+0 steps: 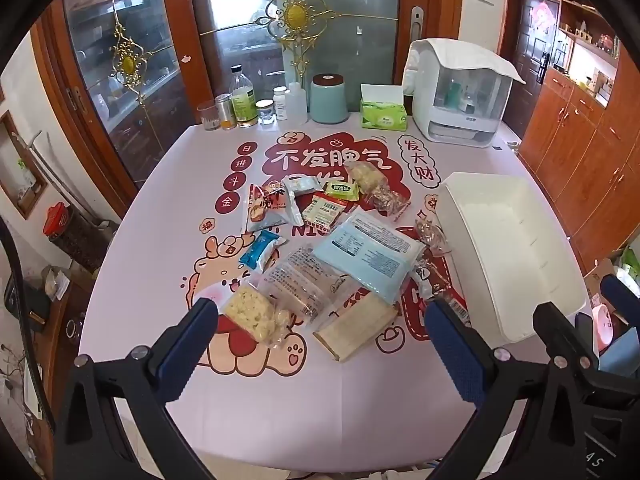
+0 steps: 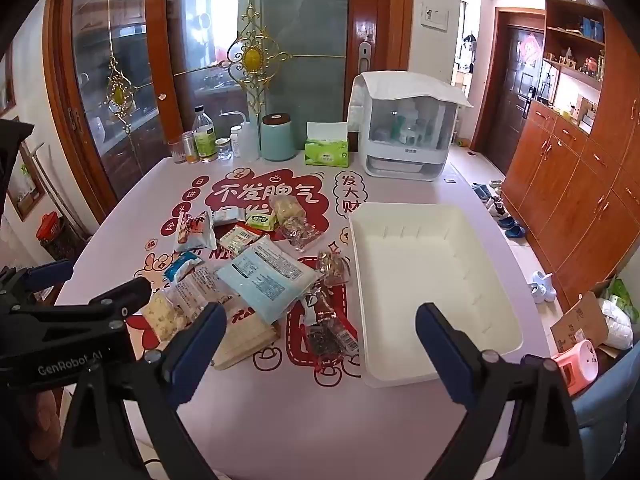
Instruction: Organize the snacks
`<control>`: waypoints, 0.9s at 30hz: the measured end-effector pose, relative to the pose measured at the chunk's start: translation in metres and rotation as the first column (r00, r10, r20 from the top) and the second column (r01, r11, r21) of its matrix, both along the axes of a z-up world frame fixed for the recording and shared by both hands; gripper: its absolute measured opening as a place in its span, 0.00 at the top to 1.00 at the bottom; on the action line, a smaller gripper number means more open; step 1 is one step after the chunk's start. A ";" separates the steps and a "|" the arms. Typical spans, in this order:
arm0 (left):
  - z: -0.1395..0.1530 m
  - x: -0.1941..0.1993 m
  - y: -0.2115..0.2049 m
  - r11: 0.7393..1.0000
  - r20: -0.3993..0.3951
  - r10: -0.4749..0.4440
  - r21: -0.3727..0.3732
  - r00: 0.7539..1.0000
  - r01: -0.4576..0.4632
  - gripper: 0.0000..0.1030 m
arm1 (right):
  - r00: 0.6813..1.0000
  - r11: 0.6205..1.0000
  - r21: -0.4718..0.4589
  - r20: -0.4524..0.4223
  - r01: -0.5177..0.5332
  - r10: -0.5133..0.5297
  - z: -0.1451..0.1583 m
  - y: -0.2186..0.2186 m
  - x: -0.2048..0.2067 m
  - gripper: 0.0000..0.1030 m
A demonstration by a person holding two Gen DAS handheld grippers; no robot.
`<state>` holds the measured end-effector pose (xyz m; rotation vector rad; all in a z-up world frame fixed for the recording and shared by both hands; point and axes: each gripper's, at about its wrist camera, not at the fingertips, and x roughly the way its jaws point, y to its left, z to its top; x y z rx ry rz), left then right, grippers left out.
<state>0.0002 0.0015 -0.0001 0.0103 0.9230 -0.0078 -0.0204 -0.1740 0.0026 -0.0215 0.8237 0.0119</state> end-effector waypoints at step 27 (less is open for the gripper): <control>-0.009 0.010 -0.006 1.000 -0.069 0.007 -0.011 0.998 -0.008 0.02 | 0.999 0.999 -0.009 -0.025 -0.031 0.030 -0.005 -0.004 0.008 0.07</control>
